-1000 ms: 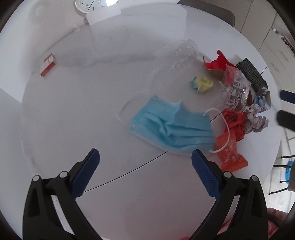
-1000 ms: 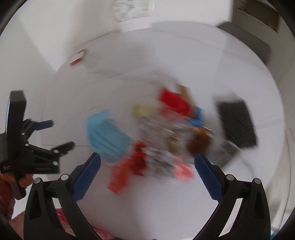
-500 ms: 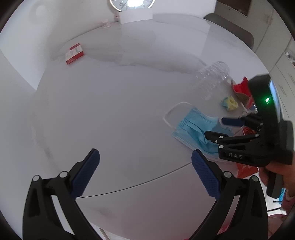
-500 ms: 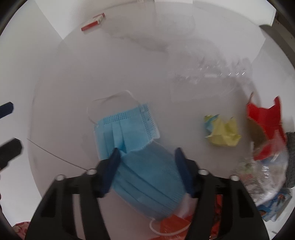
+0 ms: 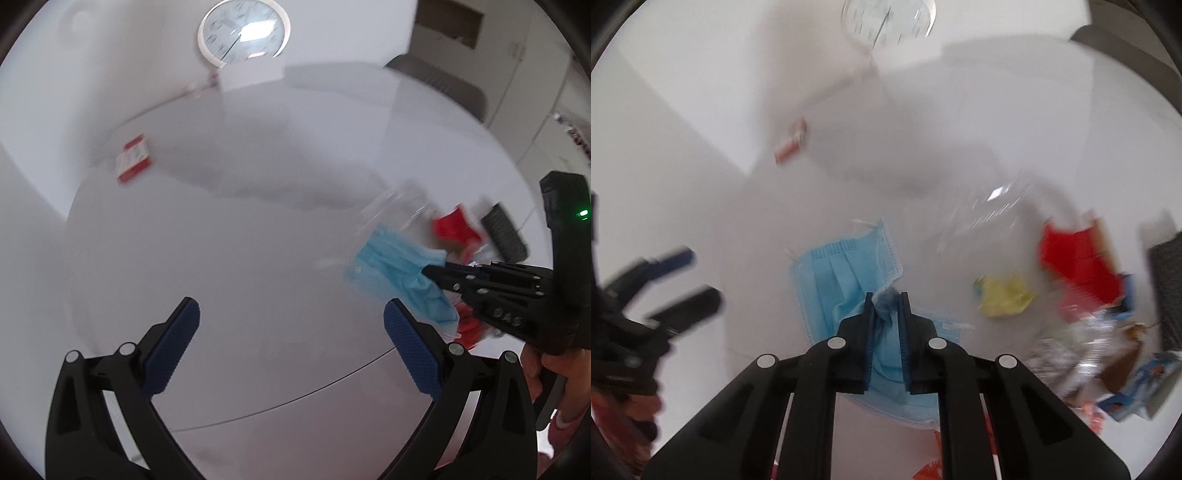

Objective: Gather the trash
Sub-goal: 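Grasp the blue face mask with the right tool, then carry the mask toward the bin with the right tool while the left tool grasps the black foam net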

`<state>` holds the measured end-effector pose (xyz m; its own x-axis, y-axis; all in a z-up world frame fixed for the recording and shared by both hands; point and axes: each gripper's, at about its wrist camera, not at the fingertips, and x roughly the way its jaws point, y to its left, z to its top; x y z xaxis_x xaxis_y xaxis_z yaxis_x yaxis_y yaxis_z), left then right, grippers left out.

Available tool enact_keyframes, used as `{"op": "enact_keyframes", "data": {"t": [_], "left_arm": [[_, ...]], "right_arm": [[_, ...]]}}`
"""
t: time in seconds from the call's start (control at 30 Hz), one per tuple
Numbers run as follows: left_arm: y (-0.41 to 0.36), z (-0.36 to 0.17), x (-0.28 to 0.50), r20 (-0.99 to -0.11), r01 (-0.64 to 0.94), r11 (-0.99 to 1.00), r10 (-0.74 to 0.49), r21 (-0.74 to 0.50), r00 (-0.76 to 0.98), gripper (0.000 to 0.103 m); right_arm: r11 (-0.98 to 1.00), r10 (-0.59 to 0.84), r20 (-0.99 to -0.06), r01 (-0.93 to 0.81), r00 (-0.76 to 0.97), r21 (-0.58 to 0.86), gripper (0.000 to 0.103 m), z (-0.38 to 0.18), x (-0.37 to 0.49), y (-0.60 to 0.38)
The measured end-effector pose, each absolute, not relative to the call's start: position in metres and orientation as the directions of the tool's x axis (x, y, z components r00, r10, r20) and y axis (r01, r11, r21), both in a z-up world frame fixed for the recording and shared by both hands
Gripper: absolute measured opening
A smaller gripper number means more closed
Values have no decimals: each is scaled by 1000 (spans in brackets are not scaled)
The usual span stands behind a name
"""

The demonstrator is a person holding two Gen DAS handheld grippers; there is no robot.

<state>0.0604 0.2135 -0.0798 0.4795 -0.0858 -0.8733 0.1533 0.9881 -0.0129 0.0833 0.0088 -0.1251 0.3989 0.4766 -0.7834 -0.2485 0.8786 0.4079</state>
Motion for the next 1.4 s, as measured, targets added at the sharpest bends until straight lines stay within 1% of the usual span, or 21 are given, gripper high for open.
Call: {"op": "enact_keyframes", "data": {"t": [0.1,0.17,0.23,0.3,0.33,0.37,0.43,0.53,0.6,0.7,0.83,0.93,0.97,1.07,1.13,1.2,1.23,1.3,1.4], "left_arm": [[186,-64,68,-854,218,974,-165,-62,494,95],[161,-58,72,-845,262,960,-221,-101,486,95],[125,-56,80,-839,327,934,-289,-142,461,95],[91,-58,87,-843,379,911,-326,-160,429,95],[61,-62,92,-844,425,886,-365,-184,394,95],[37,-66,97,-850,444,875,-376,-194,369,95],[-8,-76,105,-859,461,860,-395,-220,326,95],[-77,-99,125,-882,444,848,-416,-288,222,95],[-123,-120,135,-902,387,868,-397,-310,169,95],[-169,-146,152,-927,313,897,-359,-311,109,95],[-211,-173,165,-967,211,951,-245,-225,74,94],[-235,-189,173,-988,138,980,-149,-141,45,90],[-242,-192,174,-992,119,987,-116,-109,47,87],[-260,-199,178,-997,95,995,-32,-26,66,83],[-271,-204,179,-997,88,996,24,31,73,79],[-276,-207,181,-996,72,996,56,61,75,70],[-279,-210,181,-995,55,996,71,74,67,67],[-283,-214,182,-995,42,996,77,79,56,55],[-292,-217,184,-993,28,995,99,100,59,48]], "right_arm": [[875,479,-725,-201,495,441,12,-92,74,-28],[891,427,-690,-143,585,430,12,-68,63,-66],[909,361,-679,-78,639,410,12,-54,49,-103],[928,244,-690,44,681,371,12,-44,28,-156],[929,206,-694,84,690,359,12,-44,19,-173],[929,160,-700,133,696,344,12,-45,8,-193],[922,63,-728,240,683,305,13,-48,-16,-238],[886,-10,-754,355,656,297,13,-65,-53,-290],[861,-38,-766,411,641,301,13,-77,-75,-323],[837,-57,-780,456,623,304,13,-99,-103,-349],[811,-33,-780,473,625,344,14,-115,-119,-378],[800,-10,-776,471,630,372,15,-122,-129,-403],[798,-1,-774,467,633,381,15,-124,-134,-412],[796,25,-768,452,639,402,15,-123,-137,-427],[797,43,-763,438,645,416,15,-125,-135,-433],[799,56,-757,426,650,424,15,-124,-143,-439],[801,62,-756,419,652,428,15,-125,-144,-441],[801,73,-753,412,654,435,15,-127,-149,-447],[799,89,-752,404,653,445,15,-134,-155,-453]]}}
